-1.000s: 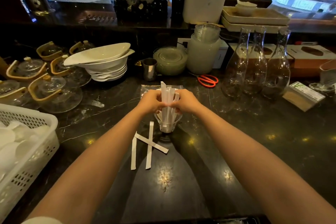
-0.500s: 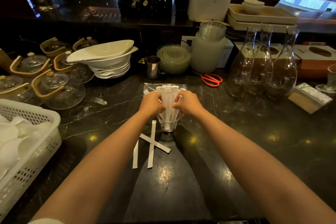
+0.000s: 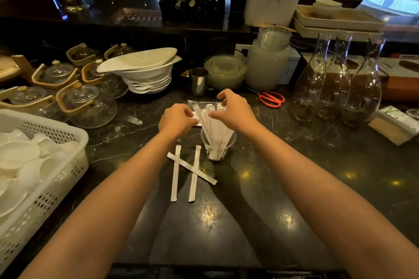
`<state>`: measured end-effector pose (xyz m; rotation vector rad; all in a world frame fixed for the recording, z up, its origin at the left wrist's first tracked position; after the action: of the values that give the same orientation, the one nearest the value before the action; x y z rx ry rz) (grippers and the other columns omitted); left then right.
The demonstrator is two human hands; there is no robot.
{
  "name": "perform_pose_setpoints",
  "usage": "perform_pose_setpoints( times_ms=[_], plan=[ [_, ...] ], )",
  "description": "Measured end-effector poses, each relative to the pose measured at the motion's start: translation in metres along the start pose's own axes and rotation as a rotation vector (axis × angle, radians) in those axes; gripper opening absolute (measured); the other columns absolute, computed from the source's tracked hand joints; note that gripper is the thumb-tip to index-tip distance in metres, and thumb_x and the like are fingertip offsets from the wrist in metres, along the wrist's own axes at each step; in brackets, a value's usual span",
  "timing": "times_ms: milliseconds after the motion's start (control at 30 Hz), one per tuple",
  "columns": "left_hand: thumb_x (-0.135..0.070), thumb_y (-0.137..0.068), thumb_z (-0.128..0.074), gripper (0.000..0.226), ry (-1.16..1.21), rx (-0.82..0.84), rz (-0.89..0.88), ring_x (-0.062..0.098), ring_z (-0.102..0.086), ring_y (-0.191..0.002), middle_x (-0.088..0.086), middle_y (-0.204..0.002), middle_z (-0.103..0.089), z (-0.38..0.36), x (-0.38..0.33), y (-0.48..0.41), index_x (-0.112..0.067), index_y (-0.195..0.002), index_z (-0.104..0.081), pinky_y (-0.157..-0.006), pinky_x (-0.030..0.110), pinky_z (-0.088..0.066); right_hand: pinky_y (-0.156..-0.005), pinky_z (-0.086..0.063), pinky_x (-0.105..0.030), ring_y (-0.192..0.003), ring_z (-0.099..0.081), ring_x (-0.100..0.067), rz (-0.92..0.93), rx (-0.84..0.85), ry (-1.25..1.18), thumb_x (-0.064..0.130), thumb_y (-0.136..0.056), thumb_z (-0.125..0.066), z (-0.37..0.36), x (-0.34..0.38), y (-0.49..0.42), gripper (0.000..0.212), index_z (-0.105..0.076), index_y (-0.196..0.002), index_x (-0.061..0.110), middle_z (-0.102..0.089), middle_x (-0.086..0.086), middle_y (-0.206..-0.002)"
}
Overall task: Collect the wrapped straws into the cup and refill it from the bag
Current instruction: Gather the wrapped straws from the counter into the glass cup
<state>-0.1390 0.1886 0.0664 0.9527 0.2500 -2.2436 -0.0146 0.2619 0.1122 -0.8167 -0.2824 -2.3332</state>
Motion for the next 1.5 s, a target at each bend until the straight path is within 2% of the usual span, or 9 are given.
perform_pose_setpoints(
  times_ms=[233,367,533,600,767,967,1200,1333,1500],
  plan=[
    [-0.029,-0.080,-0.067,0.036,-0.138,0.146,0.213,0.024,-0.058,-0.097,0.008,-0.097,-0.059,-0.006,0.052,0.017,-0.006,-0.107,-0.060,-0.086,0.039,-0.049,-0.088,-0.050,-0.033,-0.110,-0.058,-0.025,-0.033,0.322,0.153,0.036,-0.080,-0.066,-0.073,0.018,0.024,0.059,-0.047,-0.129,0.007,-0.058,-0.011,-0.124],
    [-0.033,-0.081,-0.064,0.036,-0.176,0.219,0.330,0.025,-0.060,-0.089,0.009,-0.091,-0.060,-0.022,0.088,0.031,-0.005,-0.103,-0.062,-0.074,0.035,-0.046,-0.055,-0.038,-0.020,-0.070,-0.053,-0.015,-0.105,0.461,0.130,0.031,-0.085,-0.062,-0.111,0.005,0.040,0.025,-0.056,-0.093,0.008,-0.054,-0.007,-0.085],
    [-0.030,-0.083,-0.058,0.032,-0.160,0.255,0.435,0.027,-0.060,-0.077,0.011,-0.084,-0.061,-0.042,0.117,0.044,-0.003,-0.100,-0.063,-0.067,0.030,-0.046,-0.063,-0.040,-0.030,-0.082,-0.051,-0.022,-0.217,0.506,0.168,0.024,-0.087,-0.057,-0.151,-0.021,0.050,0.024,-0.047,-0.069,0.010,-0.051,-0.005,-0.076],
    [-0.027,-0.083,-0.058,0.031,-0.143,0.238,0.444,0.026,-0.058,-0.078,0.012,-0.084,-0.060,-0.046,0.119,0.044,-0.003,-0.100,-0.062,-0.066,0.031,-0.046,-0.069,-0.041,-0.031,-0.088,-0.052,-0.024,-0.254,0.511,0.172,0.024,-0.086,-0.056,-0.163,-0.028,0.052,0.017,-0.054,-0.083,0.008,-0.054,-0.008,-0.086],
    [-0.023,-0.083,-0.058,0.030,-0.137,0.205,0.436,0.029,-0.061,-0.097,0.011,-0.098,-0.059,-0.054,0.119,0.037,-0.005,-0.107,-0.059,-0.076,0.035,-0.049,-0.103,-0.039,-0.041,-0.130,-0.038,-0.033,-0.375,0.419,0.177,0.026,-0.086,-0.057,-0.170,-0.045,0.051,0.050,-0.043,-0.131,0.007,-0.042,-0.015,-0.140],
    [-0.021,-0.079,-0.061,0.032,-0.136,0.196,0.396,0.032,-0.064,-0.100,0.014,-0.111,-0.066,-0.060,0.118,0.031,-0.010,-0.109,-0.063,-0.082,0.038,-0.055,-0.105,-0.036,-0.040,-0.133,-0.034,-0.033,-0.452,0.336,0.140,0.020,-0.087,-0.056,-0.169,-0.053,0.049,0.054,-0.037,-0.135,0.004,-0.038,-0.017,-0.143],
    [-0.002,-0.077,-0.065,0.022,0.067,0.191,0.466,0.029,-0.072,-0.082,0.021,-0.098,-0.071,-0.066,0.119,0.029,0.001,-0.099,-0.066,-0.073,0.039,-0.060,-0.087,-0.048,-0.036,-0.115,-0.055,-0.034,-0.472,0.306,0.040,0.006,-0.088,-0.051,-0.170,-0.053,0.040,0.023,-0.058,-0.109,0.000,-0.060,-0.018,-0.120],
    [0.000,-0.078,-0.066,0.020,0.186,0.220,0.524,0.030,-0.070,-0.081,0.024,-0.098,-0.070,-0.075,0.121,0.031,0.008,-0.096,-0.065,-0.076,0.039,-0.059,-0.078,-0.046,-0.032,-0.107,-0.060,-0.030,-0.442,0.321,0.012,0.007,-0.088,-0.054,-0.169,-0.052,0.037,0.007,-0.058,-0.092,0.002,-0.053,-0.016,-0.095],
    [0.002,-0.077,-0.063,0.014,0.197,0.240,0.521,0.028,-0.063,-0.069,0.018,-0.075,-0.062,-0.080,0.117,0.030,0.001,-0.065,-0.056,-0.072,0.038,-0.059,-0.068,-0.038,-0.028,-0.082,-0.047,-0.024,-0.480,0.340,-0.029,0.007,-0.089,-0.053,-0.177,-0.055,0.037,0.033,-0.038,-0.059,0.007,-0.044,-0.009,-0.068]
  ],
)
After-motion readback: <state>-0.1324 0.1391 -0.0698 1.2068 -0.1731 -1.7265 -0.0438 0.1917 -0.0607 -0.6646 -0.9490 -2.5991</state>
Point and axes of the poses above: each hand's wrist, its own y-axis away from the middle knuckle, its own z-axis out of the back of the hand, x = y × z, the point moved 9 cm from there along -y, towards the middle knuckle
